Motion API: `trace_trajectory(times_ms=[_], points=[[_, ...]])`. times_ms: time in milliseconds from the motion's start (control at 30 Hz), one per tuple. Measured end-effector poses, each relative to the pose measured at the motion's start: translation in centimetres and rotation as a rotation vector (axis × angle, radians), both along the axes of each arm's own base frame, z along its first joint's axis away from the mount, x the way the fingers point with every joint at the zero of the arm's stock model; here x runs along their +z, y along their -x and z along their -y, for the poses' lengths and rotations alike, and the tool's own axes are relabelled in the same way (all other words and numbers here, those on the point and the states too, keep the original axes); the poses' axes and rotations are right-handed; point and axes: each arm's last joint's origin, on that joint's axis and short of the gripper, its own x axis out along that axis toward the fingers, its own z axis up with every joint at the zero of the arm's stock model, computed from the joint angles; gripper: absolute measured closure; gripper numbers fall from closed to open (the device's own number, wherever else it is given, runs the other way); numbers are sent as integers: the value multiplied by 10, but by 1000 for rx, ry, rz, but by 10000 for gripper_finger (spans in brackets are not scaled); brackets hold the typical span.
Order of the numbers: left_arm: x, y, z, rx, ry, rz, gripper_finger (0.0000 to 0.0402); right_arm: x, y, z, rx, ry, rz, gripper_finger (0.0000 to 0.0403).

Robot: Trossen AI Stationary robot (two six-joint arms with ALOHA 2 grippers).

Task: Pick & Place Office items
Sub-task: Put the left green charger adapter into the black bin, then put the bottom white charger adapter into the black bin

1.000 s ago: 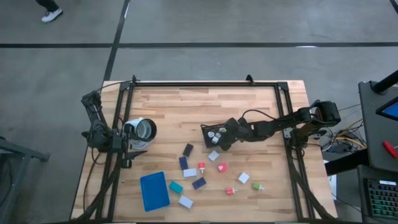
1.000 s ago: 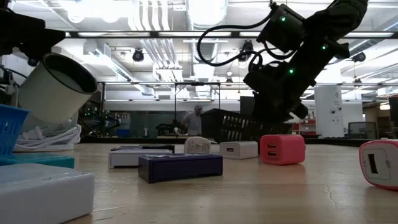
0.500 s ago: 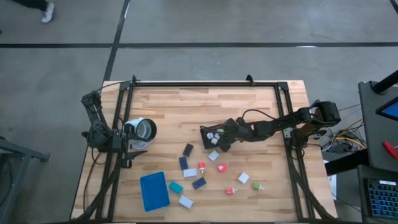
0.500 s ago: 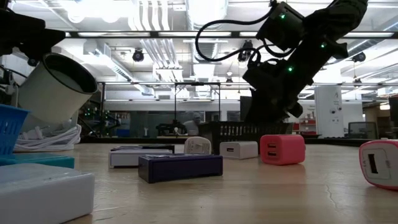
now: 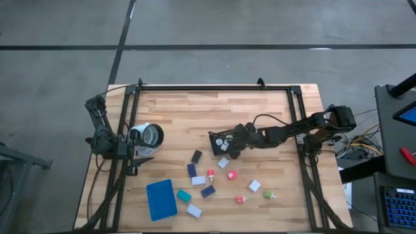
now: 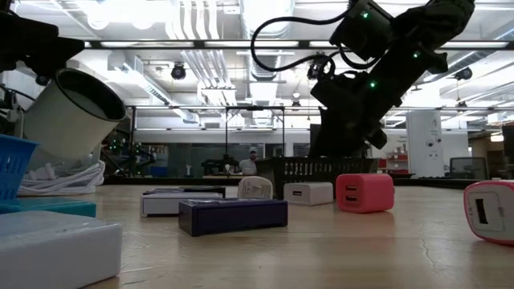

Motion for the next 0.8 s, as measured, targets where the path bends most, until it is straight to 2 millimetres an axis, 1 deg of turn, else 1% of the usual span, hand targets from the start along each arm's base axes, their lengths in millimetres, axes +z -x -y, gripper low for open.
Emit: trace_trajectory(times_ms=[267, 533, 667, 800], points=[[0, 0, 0, 0, 0, 0, 177, 2, -1, -1, 15, 20, 10, 189], [0, 0, 0, 0, 0, 0, 177, 7, 0, 1, -13, 51, 27, 188], [0, 0, 0, 0, 0, 0, 177, 17, 3, 1, -25, 63, 61, 188], [0, 0, 0, 0, 0, 0, 177, 31, 7, -7, 17, 69, 102, 188]])
